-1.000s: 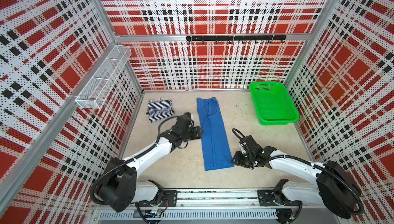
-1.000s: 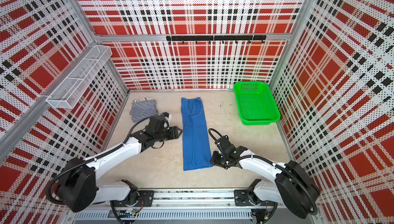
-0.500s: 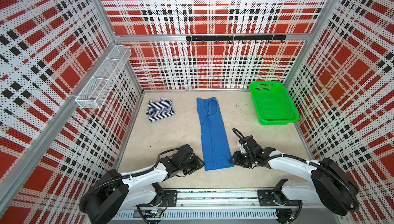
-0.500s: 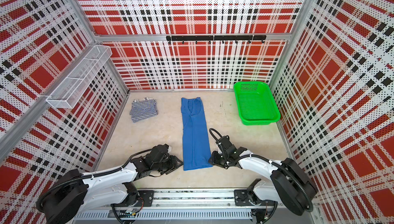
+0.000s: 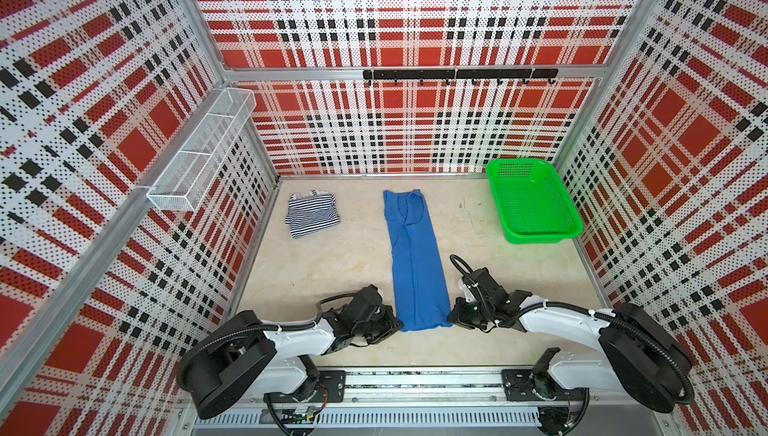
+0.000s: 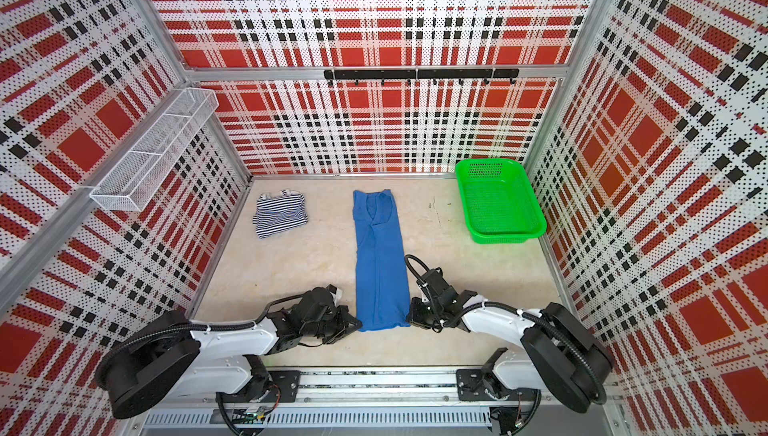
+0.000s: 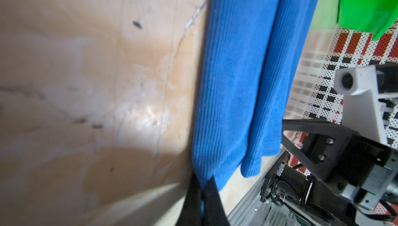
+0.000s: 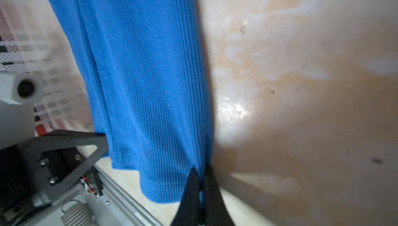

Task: Fold and stack the tank tops
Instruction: 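Lift the near end with both grippers and fold it away from the robot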

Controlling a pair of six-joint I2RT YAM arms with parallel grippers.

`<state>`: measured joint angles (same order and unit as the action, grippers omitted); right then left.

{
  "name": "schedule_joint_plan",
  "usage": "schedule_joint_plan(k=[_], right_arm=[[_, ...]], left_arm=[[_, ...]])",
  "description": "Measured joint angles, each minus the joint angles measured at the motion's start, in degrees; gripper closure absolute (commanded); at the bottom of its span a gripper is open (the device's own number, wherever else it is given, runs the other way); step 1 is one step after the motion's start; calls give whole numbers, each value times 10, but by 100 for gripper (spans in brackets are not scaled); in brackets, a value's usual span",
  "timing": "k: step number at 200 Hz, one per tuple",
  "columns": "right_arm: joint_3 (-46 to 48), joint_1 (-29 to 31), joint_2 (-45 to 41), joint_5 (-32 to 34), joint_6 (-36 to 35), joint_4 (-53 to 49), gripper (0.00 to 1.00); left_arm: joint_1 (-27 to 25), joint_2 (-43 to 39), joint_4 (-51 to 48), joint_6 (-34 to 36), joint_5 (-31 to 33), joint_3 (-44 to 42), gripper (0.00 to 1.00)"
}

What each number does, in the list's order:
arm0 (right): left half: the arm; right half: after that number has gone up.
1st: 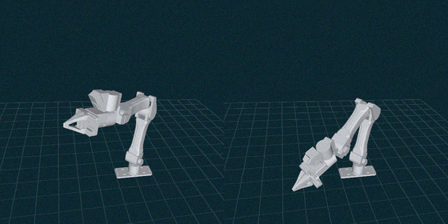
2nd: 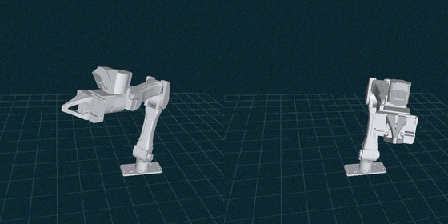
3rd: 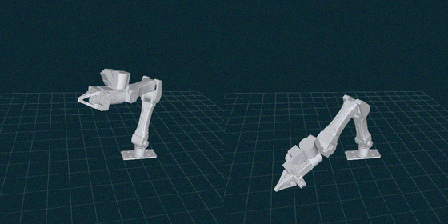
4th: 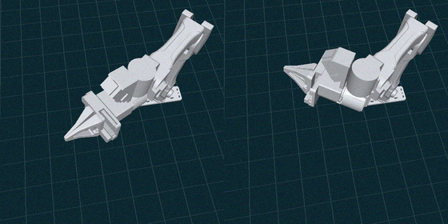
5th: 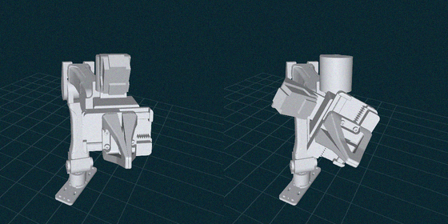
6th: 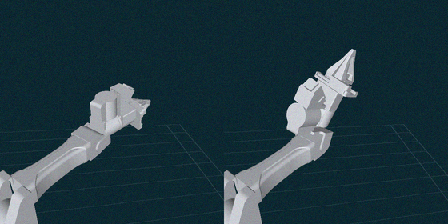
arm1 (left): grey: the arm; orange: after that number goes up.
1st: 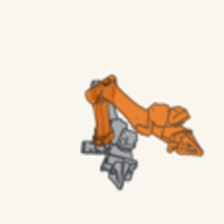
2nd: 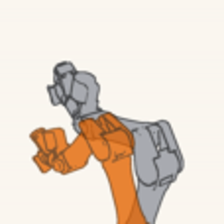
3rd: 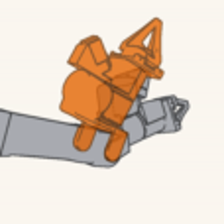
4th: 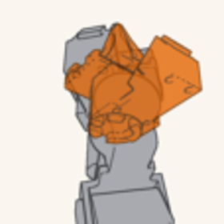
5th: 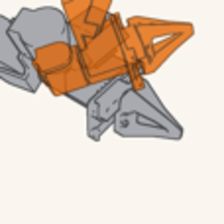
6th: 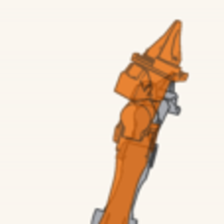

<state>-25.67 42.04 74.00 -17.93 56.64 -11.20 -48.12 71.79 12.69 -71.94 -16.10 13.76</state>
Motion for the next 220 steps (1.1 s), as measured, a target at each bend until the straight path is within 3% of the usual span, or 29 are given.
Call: schedule_joint_plan(k=[41, 74, 124, 168, 220], right_arm=[[-56, 17, -50, 41, -12, -103, 100], [-143, 0, -50, 67, -60, -155, 100], [-313, -57, 68, 108, -191, -198, 100], [-448, -103, 205, 122, -311, -213, 100], [-584, -150, 345, 98, -381, -218, 100]], left_arm=[[0, -115, -110, 3, 37, 47, 100], [72, -128, -168, 58, 42, 134, 100], [178, -3, -197, 188, 27, 248, 100], [225, 111, -187, 271, 1, 321, 100], [264, 245, -154, 334, -25, 428, 100]])
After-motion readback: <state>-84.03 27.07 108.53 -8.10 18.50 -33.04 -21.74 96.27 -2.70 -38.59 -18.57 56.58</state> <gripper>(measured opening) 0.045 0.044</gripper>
